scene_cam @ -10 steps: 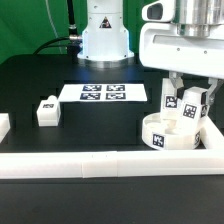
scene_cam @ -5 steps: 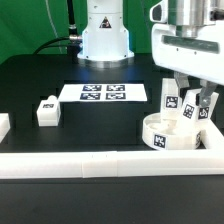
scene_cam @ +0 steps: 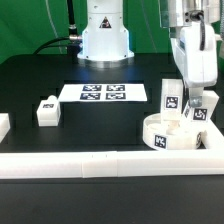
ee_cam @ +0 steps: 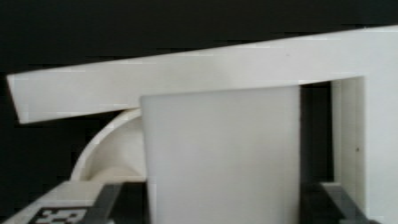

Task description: Assemble stool

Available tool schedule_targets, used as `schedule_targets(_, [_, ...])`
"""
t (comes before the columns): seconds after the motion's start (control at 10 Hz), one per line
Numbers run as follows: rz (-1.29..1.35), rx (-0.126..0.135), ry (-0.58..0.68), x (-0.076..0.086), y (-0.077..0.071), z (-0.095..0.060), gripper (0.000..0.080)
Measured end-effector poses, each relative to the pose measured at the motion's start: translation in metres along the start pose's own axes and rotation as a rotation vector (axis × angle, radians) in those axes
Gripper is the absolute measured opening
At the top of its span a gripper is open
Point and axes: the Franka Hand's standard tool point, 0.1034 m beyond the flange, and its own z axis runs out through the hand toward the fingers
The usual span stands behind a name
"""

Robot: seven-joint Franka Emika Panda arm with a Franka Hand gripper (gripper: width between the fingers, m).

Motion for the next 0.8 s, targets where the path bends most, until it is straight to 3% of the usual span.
schedule_targets(0.2, [0.135, 0.001, -0.007, -0.0002, 0.0, 0.0003, 0.034])
schedule_targets(0.5, [0.443, 0.032, -0.052, 0.0017, -0.0034, 0.0003, 0.034])
schedule_targets(0.6, [0.461, 0.045, -0.06, -0.0009, -0.0031, 0.0009, 0.034])
schedule_targets(0.8, [0.485, 0.049, -0.068, -0.0005, -0.0033, 0.0008, 0.034])
